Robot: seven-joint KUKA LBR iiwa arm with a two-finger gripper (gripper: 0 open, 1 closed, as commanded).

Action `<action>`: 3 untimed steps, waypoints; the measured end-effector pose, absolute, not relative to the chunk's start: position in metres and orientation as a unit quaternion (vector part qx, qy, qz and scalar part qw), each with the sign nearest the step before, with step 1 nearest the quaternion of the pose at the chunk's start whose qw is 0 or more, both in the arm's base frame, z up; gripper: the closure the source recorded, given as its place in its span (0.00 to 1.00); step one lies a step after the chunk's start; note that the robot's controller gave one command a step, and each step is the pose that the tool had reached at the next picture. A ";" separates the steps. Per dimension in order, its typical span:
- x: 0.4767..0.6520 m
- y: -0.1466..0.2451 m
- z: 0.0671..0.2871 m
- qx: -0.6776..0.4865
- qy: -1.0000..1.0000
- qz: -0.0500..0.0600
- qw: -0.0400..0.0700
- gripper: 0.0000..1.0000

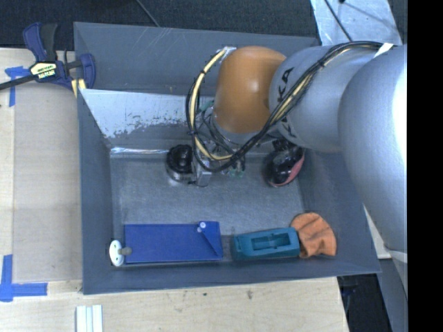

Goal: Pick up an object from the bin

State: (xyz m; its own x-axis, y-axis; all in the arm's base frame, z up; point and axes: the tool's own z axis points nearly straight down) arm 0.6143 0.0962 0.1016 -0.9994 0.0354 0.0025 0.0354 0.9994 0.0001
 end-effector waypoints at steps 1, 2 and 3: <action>0.605 0.107 0.117 -0.016 -1.000 0.000 -0.001 0.00; 0.605 0.107 0.117 -0.017 -1.000 0.000 -0.001 0.00; 0.617 0.102 0.093 -0.038 -0.999 0.000 0.000 1.00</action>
Offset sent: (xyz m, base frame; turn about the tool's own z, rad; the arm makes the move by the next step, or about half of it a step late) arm 0.0000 0.0000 0.0000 0.0000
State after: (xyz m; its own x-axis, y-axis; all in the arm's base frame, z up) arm 0.6167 0.1018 0.0927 -0.9971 0.0763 -0.0006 0.0763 0.9971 0.0010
